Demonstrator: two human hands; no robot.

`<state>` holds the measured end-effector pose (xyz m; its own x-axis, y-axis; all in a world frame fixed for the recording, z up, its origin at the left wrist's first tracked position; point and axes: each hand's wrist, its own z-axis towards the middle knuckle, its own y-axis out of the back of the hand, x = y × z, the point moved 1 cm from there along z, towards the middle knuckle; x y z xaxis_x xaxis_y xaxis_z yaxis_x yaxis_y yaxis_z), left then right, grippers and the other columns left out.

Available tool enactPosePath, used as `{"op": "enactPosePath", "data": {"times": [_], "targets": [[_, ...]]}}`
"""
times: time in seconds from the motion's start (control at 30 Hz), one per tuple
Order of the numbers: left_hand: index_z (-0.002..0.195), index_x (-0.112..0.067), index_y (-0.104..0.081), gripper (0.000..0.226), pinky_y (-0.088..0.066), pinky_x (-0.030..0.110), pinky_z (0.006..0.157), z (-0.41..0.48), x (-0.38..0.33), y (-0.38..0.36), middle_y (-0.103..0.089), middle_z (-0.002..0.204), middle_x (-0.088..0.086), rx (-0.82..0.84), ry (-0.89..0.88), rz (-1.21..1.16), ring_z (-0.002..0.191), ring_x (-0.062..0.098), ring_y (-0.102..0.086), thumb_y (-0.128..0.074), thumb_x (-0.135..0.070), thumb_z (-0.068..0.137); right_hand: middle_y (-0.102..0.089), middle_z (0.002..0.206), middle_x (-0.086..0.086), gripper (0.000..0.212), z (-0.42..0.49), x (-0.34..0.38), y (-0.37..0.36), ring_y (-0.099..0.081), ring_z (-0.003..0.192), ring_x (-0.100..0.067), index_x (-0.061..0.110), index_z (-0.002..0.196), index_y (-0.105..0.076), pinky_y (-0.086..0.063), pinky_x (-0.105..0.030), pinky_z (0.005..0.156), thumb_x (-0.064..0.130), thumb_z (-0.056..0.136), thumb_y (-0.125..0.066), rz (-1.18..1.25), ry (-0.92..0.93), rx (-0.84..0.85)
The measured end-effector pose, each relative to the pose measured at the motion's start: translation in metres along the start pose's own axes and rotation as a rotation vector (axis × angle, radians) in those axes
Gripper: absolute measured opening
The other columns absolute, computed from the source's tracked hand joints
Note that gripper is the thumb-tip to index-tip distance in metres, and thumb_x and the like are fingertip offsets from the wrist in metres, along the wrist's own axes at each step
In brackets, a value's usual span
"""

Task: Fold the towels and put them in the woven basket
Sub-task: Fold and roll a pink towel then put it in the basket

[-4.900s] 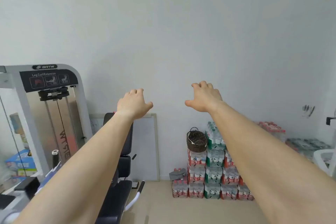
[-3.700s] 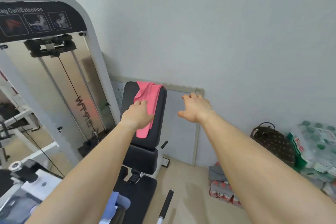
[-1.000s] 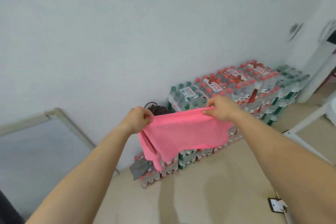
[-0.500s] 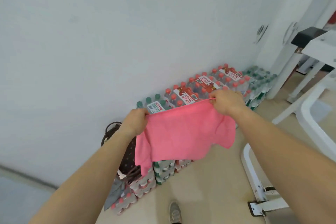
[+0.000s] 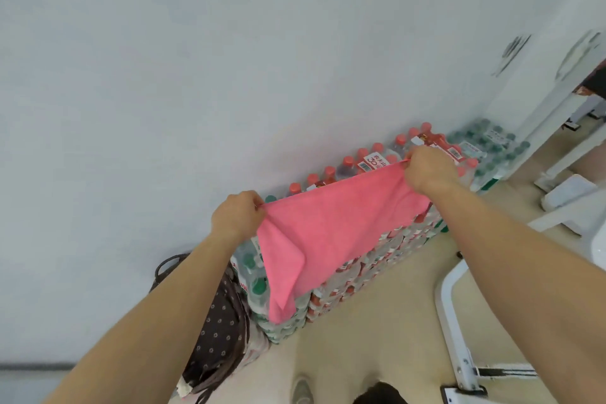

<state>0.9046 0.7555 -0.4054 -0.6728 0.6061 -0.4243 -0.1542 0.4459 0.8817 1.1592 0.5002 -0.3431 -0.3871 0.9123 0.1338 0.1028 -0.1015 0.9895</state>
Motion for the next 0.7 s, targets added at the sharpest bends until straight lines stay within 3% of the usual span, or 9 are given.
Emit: {"op": "enactPosePath", "data": {"times": [0.13,0.2,0.43,0.57,0.63,0.7], "targets": [[0.086,-0.029,-0.068,0.018,-0.059,0.037,0.071,0.027,-0.001,-0.01,-0.07,0.079,-0.001,-0.061,0.15,-0.163,0.073,0.022,-0.069,-0.053,-0.02,0.079,-0.067,0.109,-0.02,0.027,0.048,0.011,-0.022,-0.064,0.102,-0.039,0.006,0.106,-0.068,-0.051,-0.044,0.085,0.002,0.088,-0.049,0.084,0.082,-0.015],[0.085,-0.026,-0.069,0.018,-0.057,0.035,0.071,0.039,-0.002,-0.017,-0.07,0.076,0.001,-0.103,0.203,-0.195,0.076,0.022,-0.068,-0.055,-0.017,0.08,-0.066,0.111,-0.021,0.026,0.077,0.018,-0.036,-0.063,0.105,-0.039,0.006,0.107,-0.069,-0.05,-0.043,0.087,0.005,0.09,-0.049,0.119,0.128,0.0],[0.099,-0.017,-0.073,0.021,-0.054,0.035,0.082,0.073,-0.001,-0.044,-0.073,0.095,0.006,-0.231,0.442,-0.235,0.089,0.027,-0.066,-0.058,-0.013,0.085,-0.065,0.104,-0.024,0.029,0.168,0.048,-0.093,-0.062,0.098,-0.041,0.004,0.099,-0.07,-0.052,-0.045,0.088,-0.001,0.08,-0.05,0.161,0.306,0.075],[0.12,-0.019,-0.065,0.034,-0.049,0.039,0.096,0.08,-0.007,-0.058,-0.068,0.119,0.002,-0.221,0.508,-0.259,0.106,0.025,-0.064,-0.06,-0.02,0.086,-0.053,0.131,-0.022,0.037,0.174,0.062,-0.117,-0.055,0.113,-0.041,0.005,0.12,-0.064,-0.045,-0.041,0.098,0.002,0.084,-0.053,0.214,0.349,0.175],[0.124,-0.02,-0.061,0.039,-0.047,0.04,0.097,0.072,-0.012,-0.066,-0.062,0.124,0.001,-0.205,0.505,-0.228,0.108,0.024,-0.061,-0.062,-0.023,0.085,-0.046,0.136,-0.016,0.038,0.158,0.066,-0.125,-0.05,0.113,-0.041,0.01,0.125,-0.059,-0.047,-0.043,0.091,0.011,0.087,-0.054,0.158,0.337,0.191],[0.117,-0.02,-0.063,0.032,-0.047,0.035,0.087,0.058,-0.02,-0.074,-0.057,0.119,0.0,-0.197,0.498,-0.19,0.105,0.025,-0.058,-0.062,-0.022,0.085,-0.047,0.129,-0.015,0.034,0.134,0.072,-0.13,-0.048,0.11,-0.038,0.011,0.12,-0.059,-0.048,-0.042,0.082,0.016,0.087,-0.055,0.111,0.37,0.182]]}}
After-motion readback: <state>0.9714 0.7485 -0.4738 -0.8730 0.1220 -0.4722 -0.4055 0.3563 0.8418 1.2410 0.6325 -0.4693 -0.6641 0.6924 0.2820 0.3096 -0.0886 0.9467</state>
